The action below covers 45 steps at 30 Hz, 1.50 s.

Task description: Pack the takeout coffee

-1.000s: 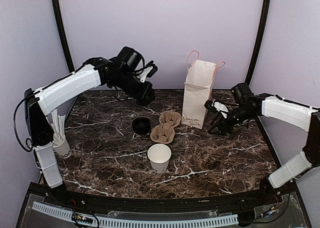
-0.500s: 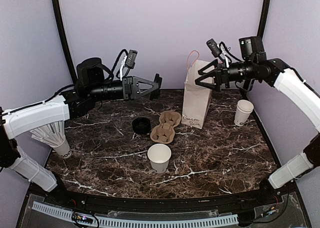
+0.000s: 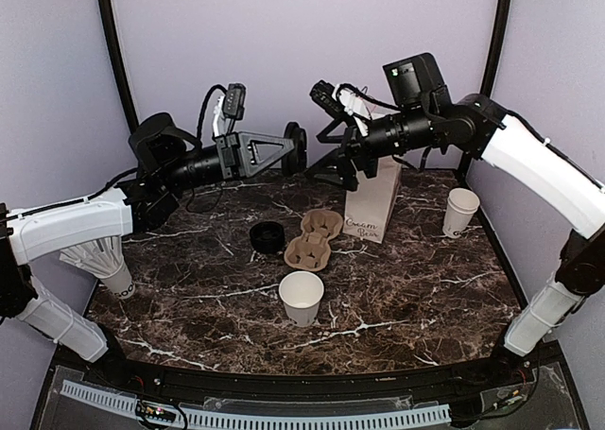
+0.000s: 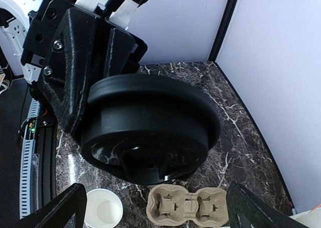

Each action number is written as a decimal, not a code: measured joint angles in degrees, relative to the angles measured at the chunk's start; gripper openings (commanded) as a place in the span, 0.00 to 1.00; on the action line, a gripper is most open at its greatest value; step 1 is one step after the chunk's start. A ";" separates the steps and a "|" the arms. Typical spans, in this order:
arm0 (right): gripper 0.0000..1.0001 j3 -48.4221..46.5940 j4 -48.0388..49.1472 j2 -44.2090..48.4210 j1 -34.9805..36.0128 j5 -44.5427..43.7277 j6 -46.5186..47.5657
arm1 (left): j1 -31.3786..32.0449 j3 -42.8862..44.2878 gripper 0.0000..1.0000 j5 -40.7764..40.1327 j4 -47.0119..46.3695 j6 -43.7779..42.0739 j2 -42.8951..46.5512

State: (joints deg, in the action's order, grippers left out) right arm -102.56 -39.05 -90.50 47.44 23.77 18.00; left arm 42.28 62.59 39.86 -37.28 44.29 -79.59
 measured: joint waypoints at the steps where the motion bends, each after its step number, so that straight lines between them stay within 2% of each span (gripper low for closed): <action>1: 0.99 -0.52 -0.13 -0.13 0.24 -0.98 0.28 | 0.00 0.00 0.04 0.00 -0.39 0.37 0.00; 8: 0.99 -4.74 -0.46 -0.92 3.13 -7.10 1.42 | 0.00 0.00 0.04 -0.09 -2.08 2.38 0.00; 16: 0.99 -5.53 -1.33 -2.62 5.90 -8.46 1.49 | 0.00 -0.85 0.04 -0.46 -3.26 3.74 0.00; 21: 0.89 -5.97 -1.33 -3.17 6.25 -8.90 1.53 | 0.00 -1.29 0.04 -0.48 -3.85 4.46 0.00; 25: 0.77 -6.29 -1.22 -3.26 6.29 -9.84 1.29 | 0.02 -1.42 0.04 -0.42 -4.57 4.63 0.00; 30: 0.69 -6.38 -1.27 -3.58 6.29 -10.64 1.01 | 0.00 -1.84 0.05 -0.42 -4.85 4.66 0.00; 32: 0.65 -6.40 -1.31 -3.74 6.29 -10.78 0.98 | 0.00 -1.90 0.11 -0.48 -4.70 4.61 0.00; 33: 0.64 -6.40 -1.31 -3.78 6.29 -10.80 0.96 | 0.00 -1.90 0.29 -0.52 -4.61 4.57 0.00; 34: 0.64 -6.40 -1.29 -3.78 6.29 -10.93 0.98 | 0.00 -1.90 0.36 -0.63 -4.52 4.42 0.00; 35: 0.64 -6.40 -1.31 -3.78 6.29 -11.08 0.98 | 0.00 -1.90 0.48 -0.90 -4.44 4.09 0.00; 37: 0.64 -6.38 -1.20 -3.85 6.32 -11.67 1.03 | 0.02 -1.90 0.58 -1.77 -3.19 3.19 0.07; 40: 0.66 -4.61 0.15 -3.63 6.32 -13.27 1.49 | 0.02 -1.88 0.62 -4.15 2.58 -0.66 0.70; 45: 0.68 6.64 1.84 -1.46 5.92 -16.41 3.28 | 0.07 -1.88 0.63 -12.09 18.97 -10.10 4.66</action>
State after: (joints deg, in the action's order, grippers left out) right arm -95.92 -37.21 -91.96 53.36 7.35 21.28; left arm 42.35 60.71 27.77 -18.31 34.20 -74.94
